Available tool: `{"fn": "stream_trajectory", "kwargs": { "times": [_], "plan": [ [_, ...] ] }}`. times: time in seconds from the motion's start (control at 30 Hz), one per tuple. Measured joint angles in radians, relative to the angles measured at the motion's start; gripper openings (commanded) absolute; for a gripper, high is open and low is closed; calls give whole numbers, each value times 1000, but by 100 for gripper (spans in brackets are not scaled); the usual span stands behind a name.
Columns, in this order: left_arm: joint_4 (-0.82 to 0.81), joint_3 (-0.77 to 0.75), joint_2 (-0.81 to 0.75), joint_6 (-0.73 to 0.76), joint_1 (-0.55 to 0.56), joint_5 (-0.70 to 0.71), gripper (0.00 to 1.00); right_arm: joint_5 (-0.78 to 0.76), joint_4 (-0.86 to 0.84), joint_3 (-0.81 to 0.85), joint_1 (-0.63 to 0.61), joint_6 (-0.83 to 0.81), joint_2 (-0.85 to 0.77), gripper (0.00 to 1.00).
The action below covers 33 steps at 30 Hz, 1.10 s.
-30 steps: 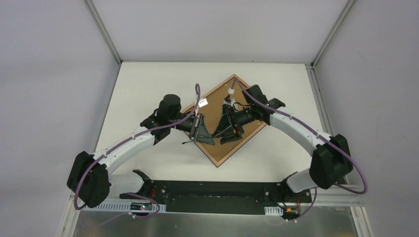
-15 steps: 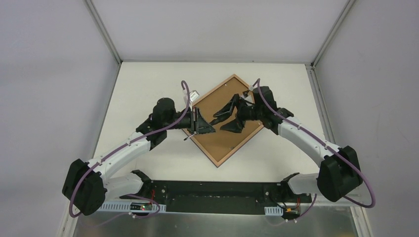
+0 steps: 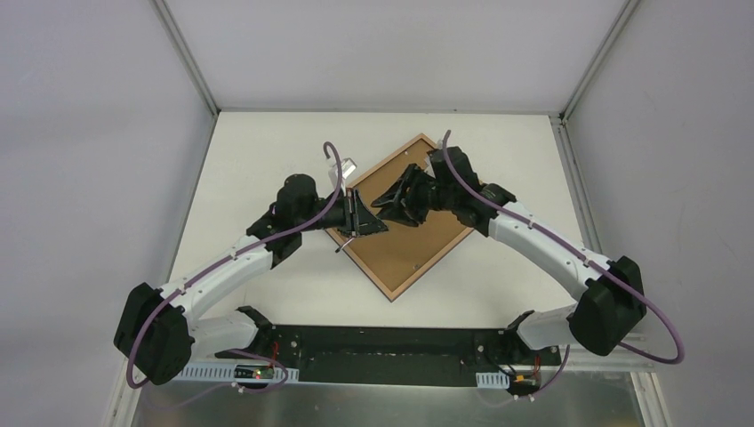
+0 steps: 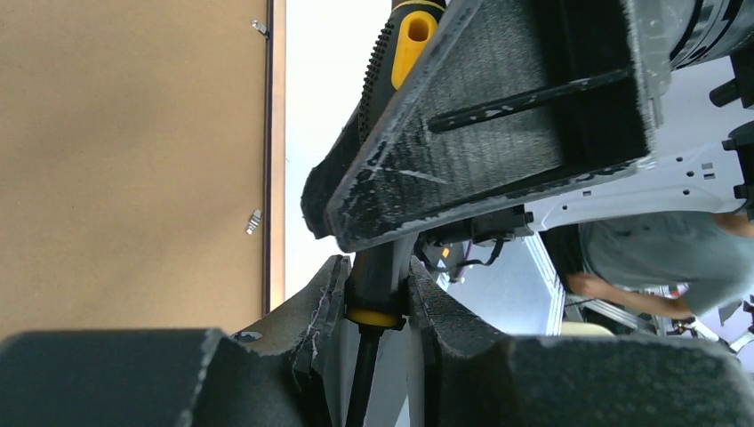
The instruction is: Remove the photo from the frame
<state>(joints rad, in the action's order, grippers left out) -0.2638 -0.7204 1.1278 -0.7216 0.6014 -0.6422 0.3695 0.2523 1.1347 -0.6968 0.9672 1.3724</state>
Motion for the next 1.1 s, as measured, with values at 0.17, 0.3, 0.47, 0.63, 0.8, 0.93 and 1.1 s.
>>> {"fn": "stream_trajectory", "kwargs": {
  "times": [0.17,0.3,0.47,0.63,0.8,0.93,1.1],
  "plan": [
    [9,0,3,3,0,1,2,-27,13,3,-2,-7,14,0],
    [24,-2,7,2,0,20,47,-44,22,5,-5,-28,14,0],
    [123,-7,-1,-23,-58,86,77,-98,9,-6,-3,-125,8,0],
    [418,-47,-30,-78,-220,235,63,-174,6,-6,-16,-289,11,0],
    [661,-117,56,-127,-408,349,67,-259,14,66,-82,-502,95,0],
    [747,-158,211,-136,-411,383,67,-312,25,174,-119,-626,200,0],
    [790,-216,354,-135,-412,401,67,-394,61,288,-142,-724,303,0]
  ]
}}
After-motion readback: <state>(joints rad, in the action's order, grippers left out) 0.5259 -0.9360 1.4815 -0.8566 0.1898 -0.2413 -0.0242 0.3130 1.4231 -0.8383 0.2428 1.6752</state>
